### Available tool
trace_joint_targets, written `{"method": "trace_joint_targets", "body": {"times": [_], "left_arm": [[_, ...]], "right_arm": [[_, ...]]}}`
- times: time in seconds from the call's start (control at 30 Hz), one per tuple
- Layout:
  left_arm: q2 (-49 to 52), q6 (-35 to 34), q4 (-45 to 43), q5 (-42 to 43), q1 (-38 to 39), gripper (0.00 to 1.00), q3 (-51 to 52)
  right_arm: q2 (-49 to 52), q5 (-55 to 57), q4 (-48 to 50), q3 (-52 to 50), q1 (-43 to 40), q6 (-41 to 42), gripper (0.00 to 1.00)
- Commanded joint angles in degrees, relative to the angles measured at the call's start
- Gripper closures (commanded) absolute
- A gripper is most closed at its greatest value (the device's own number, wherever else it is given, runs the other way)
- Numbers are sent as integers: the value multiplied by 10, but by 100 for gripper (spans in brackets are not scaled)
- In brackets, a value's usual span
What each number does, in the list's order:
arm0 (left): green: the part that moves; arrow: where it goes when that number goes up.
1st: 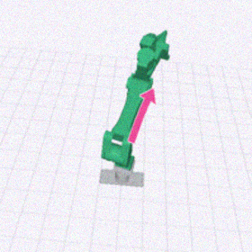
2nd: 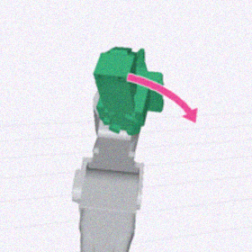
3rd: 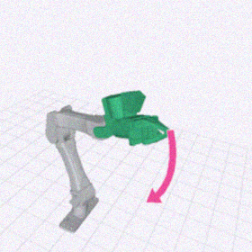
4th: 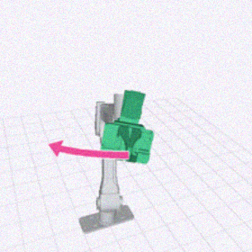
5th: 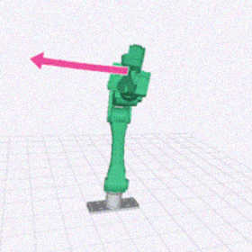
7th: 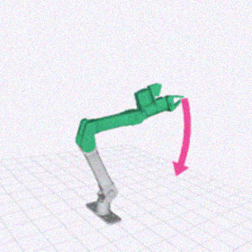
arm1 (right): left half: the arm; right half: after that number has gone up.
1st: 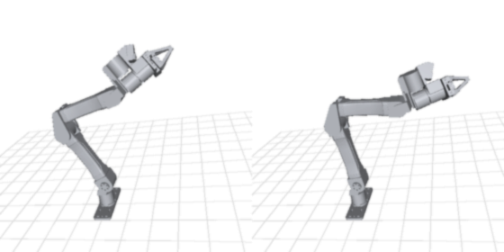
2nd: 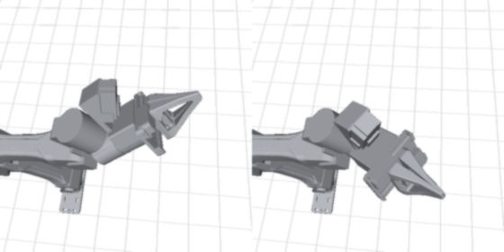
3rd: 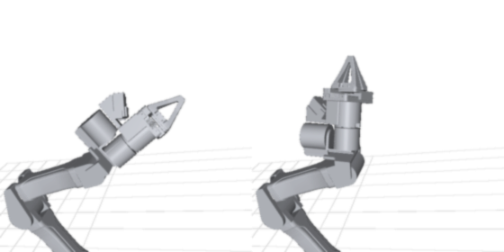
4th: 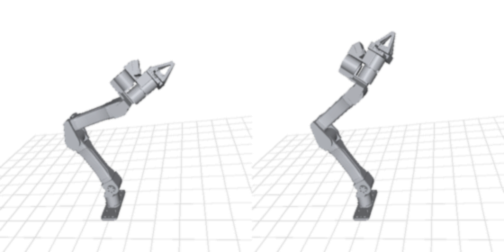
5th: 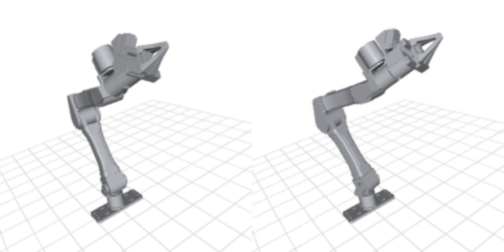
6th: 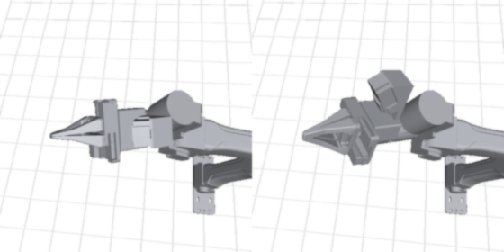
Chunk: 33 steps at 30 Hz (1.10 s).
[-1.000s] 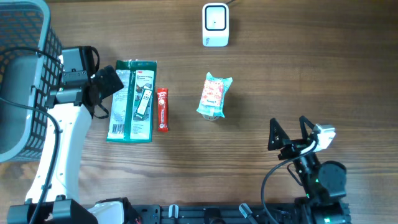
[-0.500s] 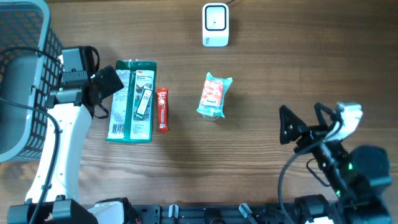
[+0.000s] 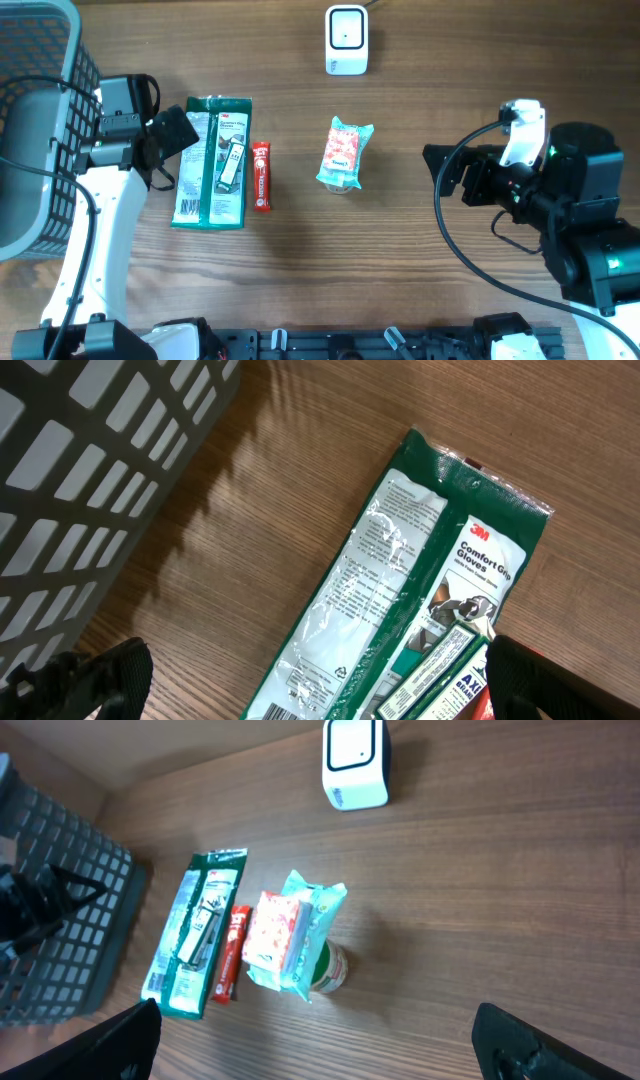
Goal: Scan the item barcode
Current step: 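Move the right gripper left over the teal wipes pack stack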
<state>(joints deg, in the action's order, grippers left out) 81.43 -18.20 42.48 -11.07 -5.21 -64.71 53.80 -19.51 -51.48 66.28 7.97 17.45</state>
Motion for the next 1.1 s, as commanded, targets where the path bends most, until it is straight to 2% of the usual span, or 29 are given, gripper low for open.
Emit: {"method": "trace_joint_targets", "body": {"times": [0.0, 0.1, 0.17, 0.23, 0.3, 0.47, 0.63, 0.87, 1.07], "left_arm": [[-3, -7, 0, 1, -2, 0, -2], [-3, -7, 0, 1, -2, 0, -2], [-3, -7, 0, 1, -2, 0, -2], [-3, -7, 0, 1, -2, 0, -2], [-3, -7, 0, 1, -2, 0, -2], [-3, -7, 0, 1, -2, 0, -2], [-3, -7, 0, 1, -2, 0, -2], [-3, -7, 0, 1, -2, 0, -2], [-3, -7, 0, 1, -2, 0, -2]], "right_arm": [[0, -15, -26, 15, -2, -10, 8], [0, -16, -47, 15, -2, -21, 24], [0, -16, -51, 16, -2, -34, 40], [1, -16, -52, 20, -2, -34, 44], [14, -16, -70, 40, -2, -34, 45], [112, -16, -188, 160, -2, -72, 46], [205, -16, -272, 252, -1, -92, 32], [264, -37, -283, 251, -1, -118, 27], [288, -37, -271, 225, 11, -126, 27]]}}
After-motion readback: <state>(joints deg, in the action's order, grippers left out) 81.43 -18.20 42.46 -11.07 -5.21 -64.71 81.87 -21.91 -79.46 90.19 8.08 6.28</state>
